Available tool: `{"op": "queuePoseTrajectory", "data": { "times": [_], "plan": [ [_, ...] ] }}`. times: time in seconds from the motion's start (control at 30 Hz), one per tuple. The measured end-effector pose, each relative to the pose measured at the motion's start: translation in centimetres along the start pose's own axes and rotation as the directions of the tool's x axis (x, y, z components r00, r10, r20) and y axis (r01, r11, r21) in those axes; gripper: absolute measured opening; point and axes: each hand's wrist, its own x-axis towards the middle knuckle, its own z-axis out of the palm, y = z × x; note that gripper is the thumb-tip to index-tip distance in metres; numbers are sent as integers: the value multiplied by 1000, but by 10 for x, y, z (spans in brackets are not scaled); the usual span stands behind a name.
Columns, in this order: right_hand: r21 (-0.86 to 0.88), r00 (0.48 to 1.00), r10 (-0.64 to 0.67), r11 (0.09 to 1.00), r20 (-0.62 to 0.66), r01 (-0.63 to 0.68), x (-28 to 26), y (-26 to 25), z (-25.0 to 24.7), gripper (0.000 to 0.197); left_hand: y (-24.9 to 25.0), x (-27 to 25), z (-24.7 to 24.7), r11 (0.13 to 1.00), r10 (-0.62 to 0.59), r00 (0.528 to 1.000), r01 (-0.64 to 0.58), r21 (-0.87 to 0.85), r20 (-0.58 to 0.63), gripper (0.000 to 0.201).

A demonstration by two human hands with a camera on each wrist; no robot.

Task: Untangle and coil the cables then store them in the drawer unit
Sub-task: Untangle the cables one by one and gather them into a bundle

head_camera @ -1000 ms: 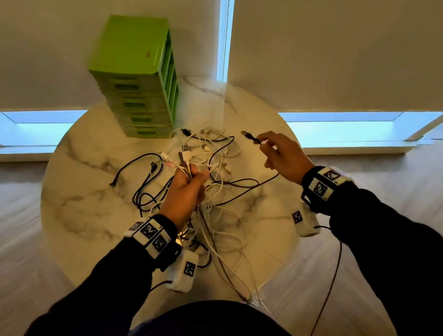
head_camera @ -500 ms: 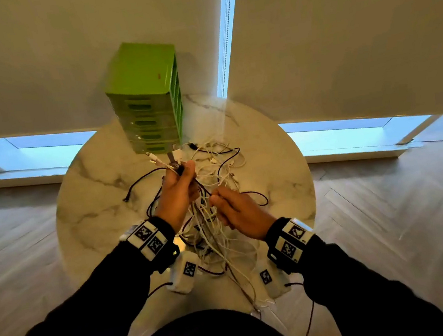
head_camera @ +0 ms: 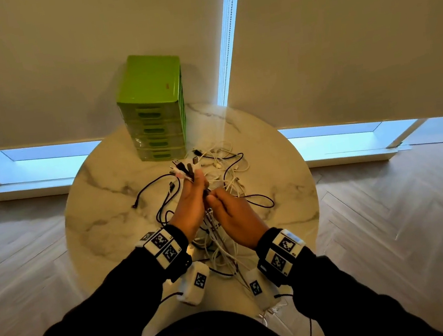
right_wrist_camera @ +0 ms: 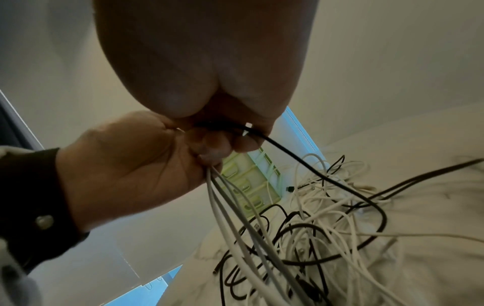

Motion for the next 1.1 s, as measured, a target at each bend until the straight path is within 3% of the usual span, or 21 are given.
{"op": "queuePoseTrajectory", "data": {
  "times": [0.17, 0.27, 0.33, 0.4, 0.5, 0.6, 0.7, 0.8, 0.97, 1.1],
  "plan": [
    [-161, 1000, -7, 987, 1, 7, -8, 18, 9, 47, -2, 4, -15, 991, 127, 992, -127, -37, 1, 53],
    [-183, 975, 199, 967, 101, -179, -15, 44, 7, 57, 12, 3, -22, 984, 171, 984, -172, -34, -43, 53],
    [-202, 936, 316, 937, 154, -283, -21, 65, 4, 65, 21, 6, -32, 968, 185, 978, -198, -155, -95, 59],
    [-235, 919, 347, 924, 187, -302, -29, 84, 1, 63, 31, 12, -46, 930, 181, 976, -209, -302, -117, 62],
    [-462, 924, 311, 868, 224, -180, -31, 89, -8, 46, 42, 14, -66, 927, 180, 978, -204, -314, -104, 44],
    [-576, 948, 300, 796, 106, -187, -13, 75, -17, 41, 38, 10, -70, 957, 205, 976, -216, -193, -78, 44],
    [-422, 964, 262, 869, -53, -260, 11, 48, -22, 50, 28, 3, -59, 988, 153, 988, -154, -21, -19, 32],
    [-221, 980, 140, 960, -142, -169, 27, 14, -16, 50, 15, -6, -47, 994, 50, 999, -50, 93, 1, 39],
    [-214, 993, -92, 974, -71, 75, 25, -26, 6, 35, 5, -6, -40, 994, -105, 994, 105, -31, 3, 49],
    [-171, 992, -103, 979, 72, 114, 14, -40, 13, 37, 13, -1, -38, 970, -109, 994, 107, -220, 0, 44]
  ]
}}
